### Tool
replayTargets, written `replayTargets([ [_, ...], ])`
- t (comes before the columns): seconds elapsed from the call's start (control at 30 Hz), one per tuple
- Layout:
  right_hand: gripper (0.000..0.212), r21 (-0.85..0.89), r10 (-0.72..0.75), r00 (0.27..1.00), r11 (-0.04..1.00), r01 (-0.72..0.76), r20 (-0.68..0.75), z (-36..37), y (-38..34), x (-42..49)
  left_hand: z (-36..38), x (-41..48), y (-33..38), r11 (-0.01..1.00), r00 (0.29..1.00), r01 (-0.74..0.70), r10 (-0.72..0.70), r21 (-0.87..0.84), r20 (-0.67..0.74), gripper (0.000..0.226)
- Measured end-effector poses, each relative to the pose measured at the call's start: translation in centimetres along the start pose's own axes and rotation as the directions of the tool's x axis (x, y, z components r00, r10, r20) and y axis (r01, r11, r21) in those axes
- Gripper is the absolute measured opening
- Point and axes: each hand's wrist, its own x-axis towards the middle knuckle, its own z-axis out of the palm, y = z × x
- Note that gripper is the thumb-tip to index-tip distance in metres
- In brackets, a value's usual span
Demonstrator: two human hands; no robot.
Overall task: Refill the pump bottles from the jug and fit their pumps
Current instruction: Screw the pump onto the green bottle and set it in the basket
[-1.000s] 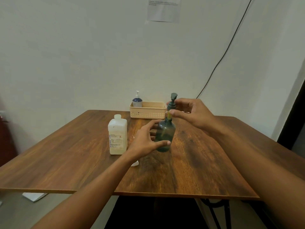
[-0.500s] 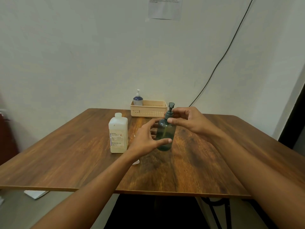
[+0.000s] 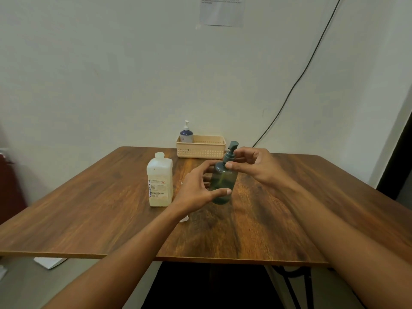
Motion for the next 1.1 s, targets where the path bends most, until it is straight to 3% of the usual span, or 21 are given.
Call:
replayTargets([
  [0.1, 0.026, 0.05, -0.005, 1.0, 0.999, 0.004, 0.011, 0.3, 0.4, -0.2, 0.0, -0.2, -0.2, 1.0, 1.0, 0.001, -0.001, 0.007, 0.022, 0.074],
  [0.23, 0.037, 0.073, -0.025, 1.0, 0.997, 0.024, 0.006, 0.5, 0.3, -0.3, 0.4, -0.2, -0.3, 1.0, 1.0, 0.007, -0.007, 0.016, 0.029, 0.077],
  [0.43, 0.048, 0.01, -0.001, 0.99, 1.0, 0.0, 0.142, -1.1, -1.7, -0.1, 0.2, -0.2, 0.2, 1.0, 1.0, 0.0, 0.0, 0.006, 0.029, 0.078],
  [0.57, 0.04, -0.012, -0.002, 0.981, 1.0, 0.005, 0.195, -1.7, -2.4, 0.4, 0.2, -0.1, 0.6, 1.0, 1.0, 0.003, -0.003, -0.006, 0.021, 0.078],
  [0.83, 0.068, 0.02, -0.037, 0.999, 0.999, 0.037, -0.013, 0.4, -1.1, 0.7, 0.8, 0.0, 0.6, 1.0, 1.0, -0.013, 0.013, 0.009, 0.013, 0.074],
  [1.1, 0.044, 0.128, -0.037, 0.981, 0.992, 0.013, 0.188, -2.2, -1.6, 1.3, 0.6, 0.5, 0.4, 0.999, 1.0, 0.007, -0.007, -0.04, 0.003, 0.076],
])
